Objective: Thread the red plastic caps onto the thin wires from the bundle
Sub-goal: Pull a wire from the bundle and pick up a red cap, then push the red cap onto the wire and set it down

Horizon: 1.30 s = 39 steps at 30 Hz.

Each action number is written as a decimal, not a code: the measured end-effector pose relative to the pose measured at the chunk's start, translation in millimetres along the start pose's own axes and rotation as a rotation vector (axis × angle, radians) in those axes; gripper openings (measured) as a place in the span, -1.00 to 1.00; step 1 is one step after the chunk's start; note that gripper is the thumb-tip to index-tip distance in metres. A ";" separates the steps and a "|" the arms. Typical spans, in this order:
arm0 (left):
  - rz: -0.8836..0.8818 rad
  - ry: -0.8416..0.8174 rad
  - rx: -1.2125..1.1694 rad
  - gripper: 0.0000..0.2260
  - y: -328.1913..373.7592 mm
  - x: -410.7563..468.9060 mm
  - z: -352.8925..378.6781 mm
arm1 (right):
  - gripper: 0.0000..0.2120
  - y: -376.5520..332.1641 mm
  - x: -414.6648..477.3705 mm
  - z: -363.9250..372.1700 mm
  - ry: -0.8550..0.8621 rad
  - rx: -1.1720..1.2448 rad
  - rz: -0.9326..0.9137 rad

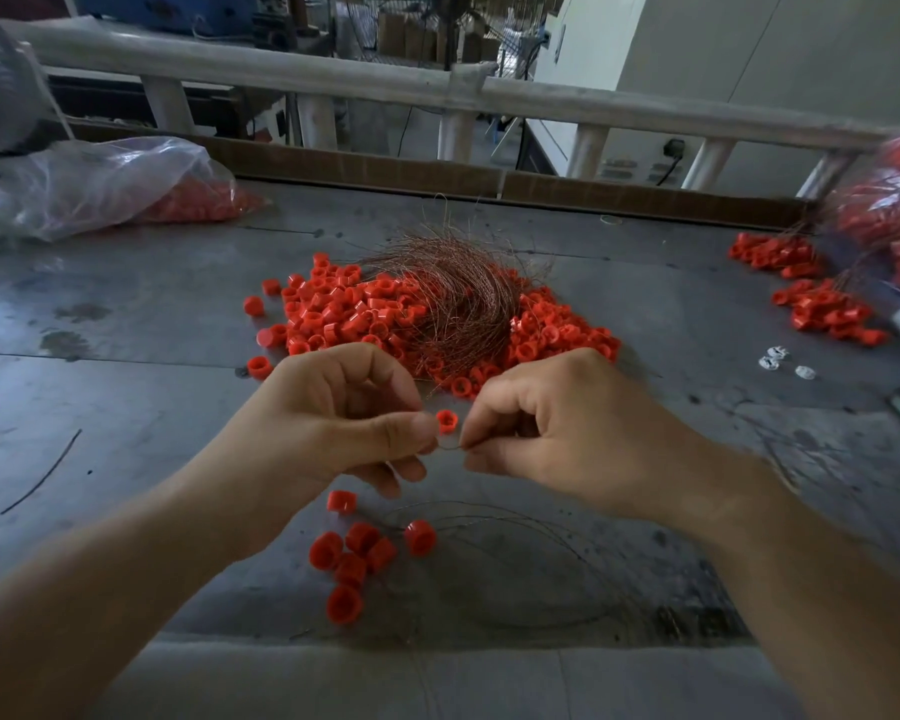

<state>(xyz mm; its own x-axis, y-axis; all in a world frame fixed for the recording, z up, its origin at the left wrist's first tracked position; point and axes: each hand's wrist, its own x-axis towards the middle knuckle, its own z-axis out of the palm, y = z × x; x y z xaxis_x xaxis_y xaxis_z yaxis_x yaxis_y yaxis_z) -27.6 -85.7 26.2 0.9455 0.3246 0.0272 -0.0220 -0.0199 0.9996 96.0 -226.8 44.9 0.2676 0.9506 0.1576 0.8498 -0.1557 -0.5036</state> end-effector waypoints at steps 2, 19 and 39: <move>0.018 0.057 0.078 -0.81 -0.1 1.0 -3.3 | -0.94 1.5 0.4 0.4 -0.020 0.028 0.036; -0.100 -0.014 0.804 -0.83 -12.8 7.5 -23.2 | -0.95 11.0 -2.7 0.1 -0.405 0.001 0.140; 0.010 0.534 1.138 -0.72 -34.8 42.7 -66.2 | -0.89 28.5 3.3 -10.0 0.195 -0.015 0.333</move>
<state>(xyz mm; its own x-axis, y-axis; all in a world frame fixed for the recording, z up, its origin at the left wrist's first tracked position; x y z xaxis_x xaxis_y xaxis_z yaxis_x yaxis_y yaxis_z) -8.0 -8.6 -6.6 0.6917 0.6560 0.3021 0.5153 -0.7414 0.4299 125.6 -230.8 39.5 0.6098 0.7789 0.1466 0.7082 -0.4523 -0.5421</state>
